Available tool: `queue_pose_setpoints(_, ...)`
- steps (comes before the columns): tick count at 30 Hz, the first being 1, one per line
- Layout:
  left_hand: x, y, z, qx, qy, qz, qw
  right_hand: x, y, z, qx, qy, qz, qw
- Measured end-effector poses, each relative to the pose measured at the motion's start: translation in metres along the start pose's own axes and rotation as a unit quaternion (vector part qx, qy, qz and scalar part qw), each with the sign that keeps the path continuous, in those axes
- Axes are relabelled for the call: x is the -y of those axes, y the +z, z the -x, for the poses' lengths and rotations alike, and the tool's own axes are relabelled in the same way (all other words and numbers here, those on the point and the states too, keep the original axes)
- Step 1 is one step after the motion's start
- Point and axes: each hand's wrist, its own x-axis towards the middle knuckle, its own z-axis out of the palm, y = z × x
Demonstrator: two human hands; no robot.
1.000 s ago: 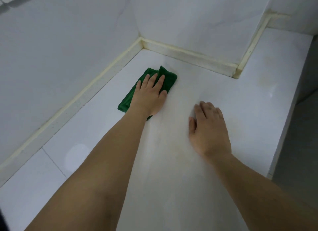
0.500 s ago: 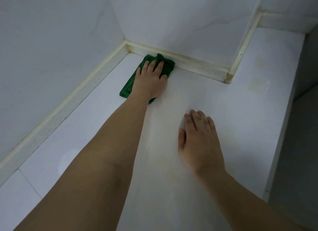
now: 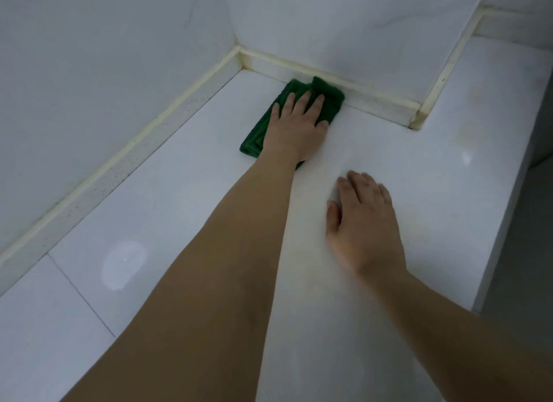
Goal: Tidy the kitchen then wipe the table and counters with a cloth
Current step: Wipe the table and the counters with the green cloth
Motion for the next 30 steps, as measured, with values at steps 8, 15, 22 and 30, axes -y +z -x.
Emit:
queue_pose_setpoints(8,0.010,0.003,0.036,-0.002,0.005,0.012,1.000,0.000,-0.004,0.002,0.009,-0.002,0.002,1.000)
queue_pose_setpoints(15,0.036,0.003,0.132,0.003,-0.004,0.005,1.000,0.001,-0.004,0.004,-0.002,-0.006,0.005,1.000)
queue_pose_setpoints(22,0.061,0.002,0.210,0.014,-0.017,0.014,1.000,-0.001,-0.003,0.003,-0.030,-0.020,0.019,0.999)
queue_pose_setpoints(30,0.092,0.003,0.317,0.025,-0.016,-0.004,1.000,0.001,0.000,0.005,-0.054,-0.029,0.015,0.998)
